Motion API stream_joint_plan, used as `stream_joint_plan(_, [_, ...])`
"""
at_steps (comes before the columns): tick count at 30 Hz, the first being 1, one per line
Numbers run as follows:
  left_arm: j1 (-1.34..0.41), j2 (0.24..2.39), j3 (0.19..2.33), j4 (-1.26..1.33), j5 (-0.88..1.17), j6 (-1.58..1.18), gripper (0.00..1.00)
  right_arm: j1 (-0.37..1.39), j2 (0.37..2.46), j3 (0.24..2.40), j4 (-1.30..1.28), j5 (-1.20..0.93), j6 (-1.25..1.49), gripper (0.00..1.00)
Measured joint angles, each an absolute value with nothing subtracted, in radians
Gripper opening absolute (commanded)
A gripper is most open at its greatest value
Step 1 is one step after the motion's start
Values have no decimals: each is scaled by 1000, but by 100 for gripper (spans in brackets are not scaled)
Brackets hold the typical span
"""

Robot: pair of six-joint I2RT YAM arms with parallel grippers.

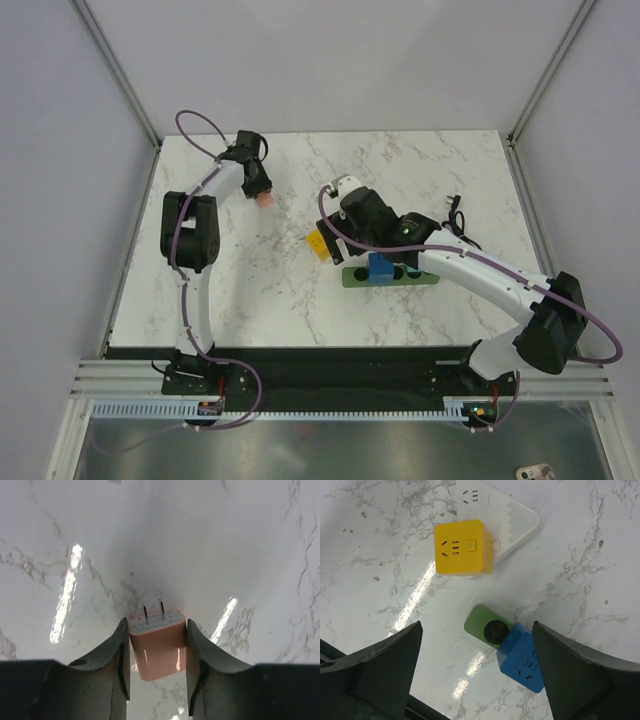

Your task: Insert the plug

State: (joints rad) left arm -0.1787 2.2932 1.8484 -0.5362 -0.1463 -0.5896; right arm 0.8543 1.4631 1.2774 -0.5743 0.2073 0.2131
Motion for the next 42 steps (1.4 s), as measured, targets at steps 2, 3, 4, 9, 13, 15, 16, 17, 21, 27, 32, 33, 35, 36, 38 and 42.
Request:
stream_joint_plan(2, [-179,2241,1777,-538,-123,-566,19,854,1463,1274,-572,207,218,98])
stream_joint_plan(3, [-181,2214,1739,-542,-108,-558,12,854,1463,1268,-566,207,229,98])
stream_joint_plan(4, [-181,2188,1707,-547,-95,-552,6,854,1463,1261,-561,206,241,98])
stream_joint_plan(9, [-181,2015,1483,-536,40,-549,2,854,1444,1182,-484,192,353,98])
stream_joint_plan(13, [-181,1842,1338,-503,165,-583,2,854,1439,1156,-413,190,460,97])
stream_joint_plan(15, [-183,1769,1309,-485,202,-599,2,853,1435,1156,-378,196,500,97])
stream_joint_plan(16, [-183,1733,1295,-472,217,-611,2,854,1430,1156,-359,200,516,98])
stream_joint_plan(17, [-183,1704,1283,-465,225,-620,2,853,1422,1152,-338,203,531,97])
stream_joint_plan(21, [-184,1554,1195,-406,276,-725,2,853,1390,1122,-231,211,601,93])
stream_joint_plan(27, [-183,1381,1019,-260,409,-966,2,854,1376,984,61,226,745,83])
stream_joint_plan(32, [-184,1300,965,-200,473,-1114,2,854,1438,968,258,227,795,76])
stream_joint_plan(33, [-184,1280,953,-192,478,-1138,2,854,1453,968,295,219,802,76])
stream_joint_plan(35, [-184,1244,934,-173,492,-1177,2,854,1481,969,363,201,811,75])
stream_joint_plan(36, [-184,1229,926,-165,500,-1195,2,855,1494,969,390,194,815,75])
stream_joint_plan(38, [-183,1213,918,-155,500,-1214,2,859,1512,969,432,182,820,75])
stream_joint_plan(42, [-178,1211,906,-146,502,-1251,2,866,1542,975,492,162,823,73])
